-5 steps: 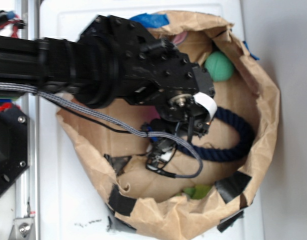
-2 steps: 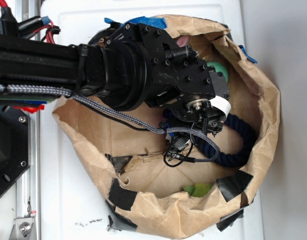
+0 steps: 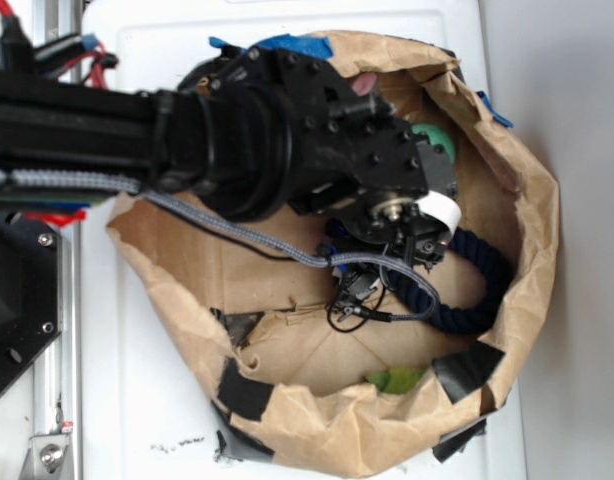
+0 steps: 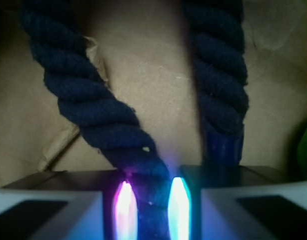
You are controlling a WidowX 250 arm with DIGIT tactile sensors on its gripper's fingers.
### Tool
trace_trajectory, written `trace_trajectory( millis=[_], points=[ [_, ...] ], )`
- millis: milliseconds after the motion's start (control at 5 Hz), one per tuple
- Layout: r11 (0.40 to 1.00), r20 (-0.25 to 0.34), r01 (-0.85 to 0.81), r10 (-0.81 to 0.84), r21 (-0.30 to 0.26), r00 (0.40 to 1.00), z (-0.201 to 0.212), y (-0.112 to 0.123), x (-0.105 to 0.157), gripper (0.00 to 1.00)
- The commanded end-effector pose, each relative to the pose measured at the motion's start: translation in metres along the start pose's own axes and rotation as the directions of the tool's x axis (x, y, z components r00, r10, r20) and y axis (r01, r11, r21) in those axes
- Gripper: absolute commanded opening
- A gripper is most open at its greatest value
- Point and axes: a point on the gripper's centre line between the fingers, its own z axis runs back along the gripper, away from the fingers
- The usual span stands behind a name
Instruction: Grab the blue rope.
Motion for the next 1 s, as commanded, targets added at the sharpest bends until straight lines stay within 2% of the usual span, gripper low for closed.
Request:
trace_trajectory(
  millis=[0,200,400,800],
  points=[
    [0.975,0.067,-0.213,0.217,-0.063,0.974,0.099,0.004,-0.017,0.00],
    [0.899,0.014,-0.436,0.436,0.034,0.900,0.153,0.009,-0.025,0.00],
    [0.866,-0.038,-0.499,0.500,0.041,0.865,0.186,0.016,-0.032,0.00],
    [0.849,-0.004,-0.523,0.525,0.072,0.851,0.189,0.013,-0.039,0.00]
  ],
)
